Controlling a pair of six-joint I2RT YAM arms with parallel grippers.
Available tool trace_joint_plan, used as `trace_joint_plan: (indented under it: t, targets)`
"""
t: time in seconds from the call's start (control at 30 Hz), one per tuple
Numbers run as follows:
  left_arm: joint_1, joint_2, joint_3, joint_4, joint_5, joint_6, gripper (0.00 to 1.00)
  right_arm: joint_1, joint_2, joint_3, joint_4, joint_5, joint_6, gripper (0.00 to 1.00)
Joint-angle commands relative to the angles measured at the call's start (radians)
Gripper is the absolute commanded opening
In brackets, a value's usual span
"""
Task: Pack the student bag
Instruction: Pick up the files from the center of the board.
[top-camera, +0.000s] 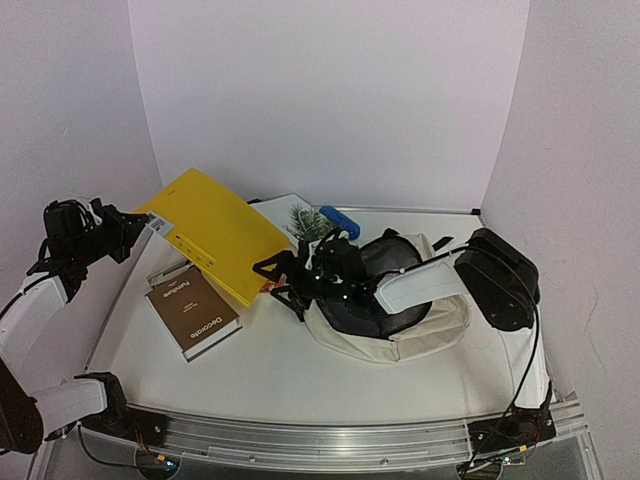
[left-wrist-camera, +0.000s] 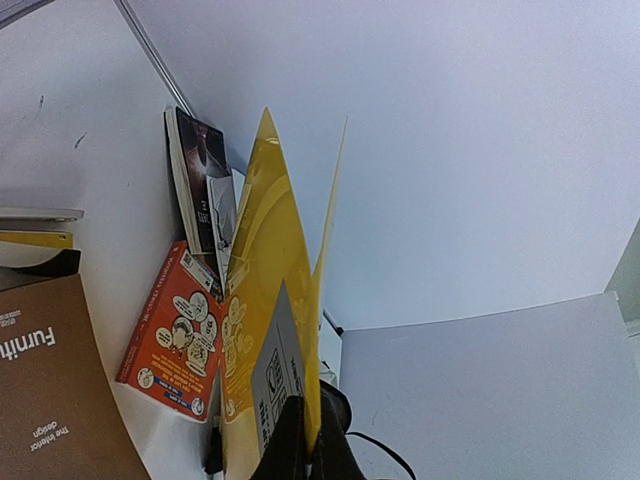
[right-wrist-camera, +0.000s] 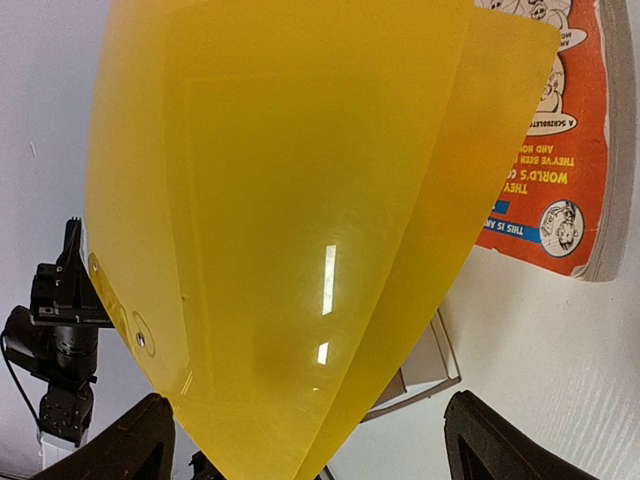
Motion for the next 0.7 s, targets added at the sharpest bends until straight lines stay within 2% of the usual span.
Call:
trace_joint_plan:
  t: [0.0,0.13,0.43,0.53,0.67]
  targets:
    - [0.0,-0.019,0.004,0.052,0.012,-0.037,0.0,0.012,0.063,0.068,0.113,-0.043,0.091,0.93]
    - [0.0,-0.011,-0.006,0.091,0.031,-0.066,0.0,0.018,0.105,0.114,0.168,-0.058,0.129,0.93]
    - [0.0,-0.02,-0.017,0.066,0.031,-0.064,0.0,0.022,0.123,0.144,0.295,-0.036,0.166,0.89]
    - [0.0,-0.021,-0.035,0.063,0.022,-0.065,0.0,0.021,0.127,0.146,0.357,-0.024,0.193,0.83]
    - [0.001,-0.017,-0.046,0.061,0.015,-0.062,0.0,0.021,0.116,0.129,0.414,-0.002,0.207,0.69]
